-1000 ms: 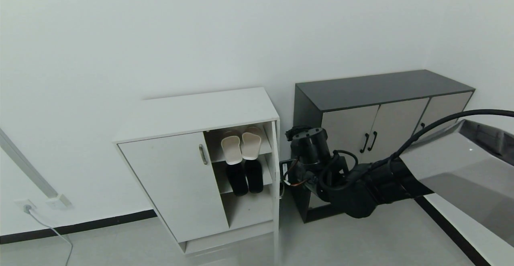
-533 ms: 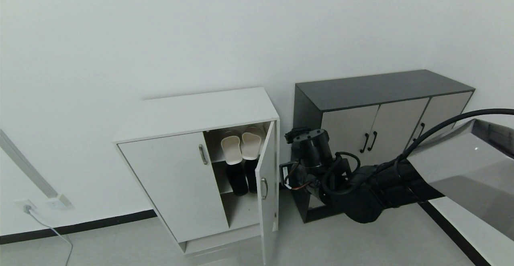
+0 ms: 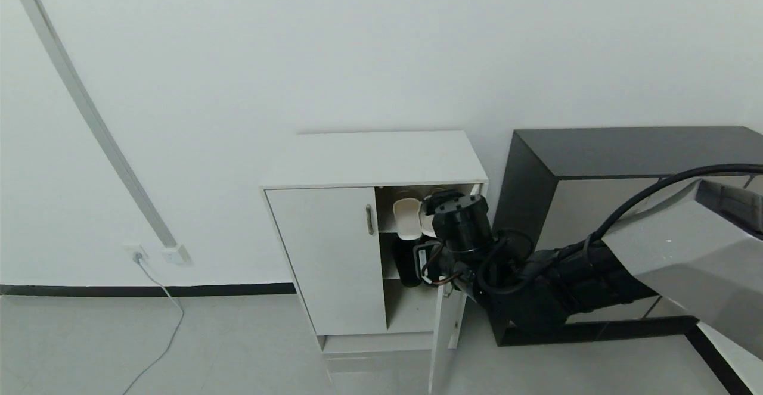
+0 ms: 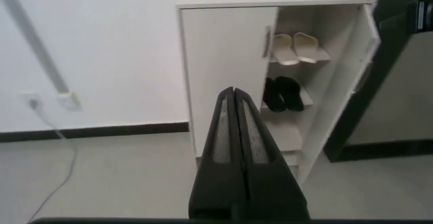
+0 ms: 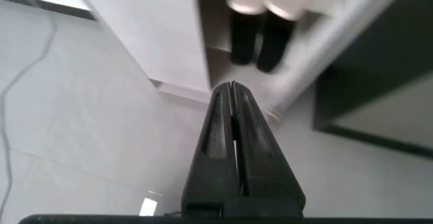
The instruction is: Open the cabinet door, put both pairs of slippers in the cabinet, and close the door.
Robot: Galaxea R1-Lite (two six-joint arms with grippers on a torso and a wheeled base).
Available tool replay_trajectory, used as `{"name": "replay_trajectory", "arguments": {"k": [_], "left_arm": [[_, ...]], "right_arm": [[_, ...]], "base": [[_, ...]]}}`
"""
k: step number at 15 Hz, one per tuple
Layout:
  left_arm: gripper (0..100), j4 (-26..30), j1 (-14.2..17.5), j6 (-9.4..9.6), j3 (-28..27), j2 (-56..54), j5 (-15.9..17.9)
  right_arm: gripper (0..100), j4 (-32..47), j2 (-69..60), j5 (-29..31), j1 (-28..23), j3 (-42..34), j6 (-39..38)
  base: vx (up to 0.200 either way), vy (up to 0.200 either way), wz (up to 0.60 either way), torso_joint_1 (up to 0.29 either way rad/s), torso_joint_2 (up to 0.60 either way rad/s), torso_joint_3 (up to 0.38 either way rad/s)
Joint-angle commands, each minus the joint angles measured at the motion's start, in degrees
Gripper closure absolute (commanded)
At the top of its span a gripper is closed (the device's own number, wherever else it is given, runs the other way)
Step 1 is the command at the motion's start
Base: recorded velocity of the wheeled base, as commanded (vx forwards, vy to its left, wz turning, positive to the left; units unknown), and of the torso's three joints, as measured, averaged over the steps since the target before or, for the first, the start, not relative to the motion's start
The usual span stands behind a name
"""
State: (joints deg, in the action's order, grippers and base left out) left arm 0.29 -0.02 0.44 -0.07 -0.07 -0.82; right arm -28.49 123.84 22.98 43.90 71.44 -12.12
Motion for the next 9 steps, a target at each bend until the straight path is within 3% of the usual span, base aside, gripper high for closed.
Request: {"name": "replay_trajectory", "arguments": {"k": [1, 9], "left_arm": [[100, 0.0, -0.1, 0.00, 0.1, 0.1, 0.0], [100, 0.0, 0.0, 0.00, 0.0, 0.1, 0.0]], "right_arm": [[100, -1.2, -0.5, 0.3, -0.9, -1.2, 1.1], [100, -2.3, -2.1, 1.8, -6.5, -8.2, 5.2]], "base": [[0.000, 0.000, 0.00, 0.000, 0.00, 0.000], [0.000, 0.000, 0.00, 0.000, 0.00, 0.000]]}}
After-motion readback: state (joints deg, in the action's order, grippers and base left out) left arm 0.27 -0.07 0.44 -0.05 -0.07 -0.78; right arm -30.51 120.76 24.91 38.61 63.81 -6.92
